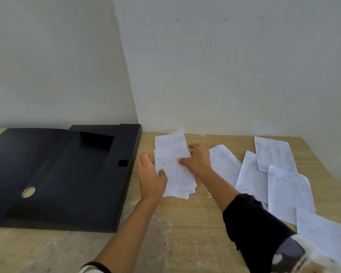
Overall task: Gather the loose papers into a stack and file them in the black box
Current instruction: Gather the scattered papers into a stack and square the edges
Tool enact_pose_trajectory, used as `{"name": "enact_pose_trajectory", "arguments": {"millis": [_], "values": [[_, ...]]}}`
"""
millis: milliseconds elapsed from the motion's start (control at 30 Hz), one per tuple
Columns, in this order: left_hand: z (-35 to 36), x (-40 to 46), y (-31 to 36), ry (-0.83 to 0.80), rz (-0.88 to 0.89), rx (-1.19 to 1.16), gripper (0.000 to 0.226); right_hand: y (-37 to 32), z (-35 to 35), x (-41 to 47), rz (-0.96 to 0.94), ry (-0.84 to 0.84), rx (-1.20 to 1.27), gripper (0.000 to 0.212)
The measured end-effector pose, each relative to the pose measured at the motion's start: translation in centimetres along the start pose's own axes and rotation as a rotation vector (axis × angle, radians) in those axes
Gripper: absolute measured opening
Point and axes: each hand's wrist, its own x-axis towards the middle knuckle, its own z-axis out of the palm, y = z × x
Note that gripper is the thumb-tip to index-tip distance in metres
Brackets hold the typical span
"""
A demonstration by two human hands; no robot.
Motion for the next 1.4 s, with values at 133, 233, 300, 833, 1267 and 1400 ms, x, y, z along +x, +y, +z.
{"name": "enact_pose_trajectory", "arguments": {"millis": [133,233,300,833,1267,1400], "values": [[-0.2,0.1,-0.3,-0.024,-0.028,-0.038,0.05,-0.1,0.1,0.0,-0.032,-0.001,0.064,0.032],[-0.7,0.2,0.8,-0.09,-0.111,-0.097,0.063,0.0,-1.2,-0.8,-0.049,0.005,0.188,0.032],[-1.0,-0.1,2.0,-0.18,-0.182,-0.204,0.062,0.3,-2.5,-1.6,-0.04,-0.038,0.281,0.034],[1.0,-10.4,7.0,-0.284,-0.179,-0.192,0.017,12.5,-15.3,-14.1,-0.222,-0.111,-0.45,0.043],[4.4,-16.2,8.6,-0.322,-0.044,0.167,0.056,15.0,-15.0,-16.7,-0.239,0.064,-0.268,0.047],[4.5,-15.8,9.3,-0.34,-0.104,0.152,0.059,16.8,-17.6,-18.2,-0.221,-0.036,-0.56,0.061]]}}
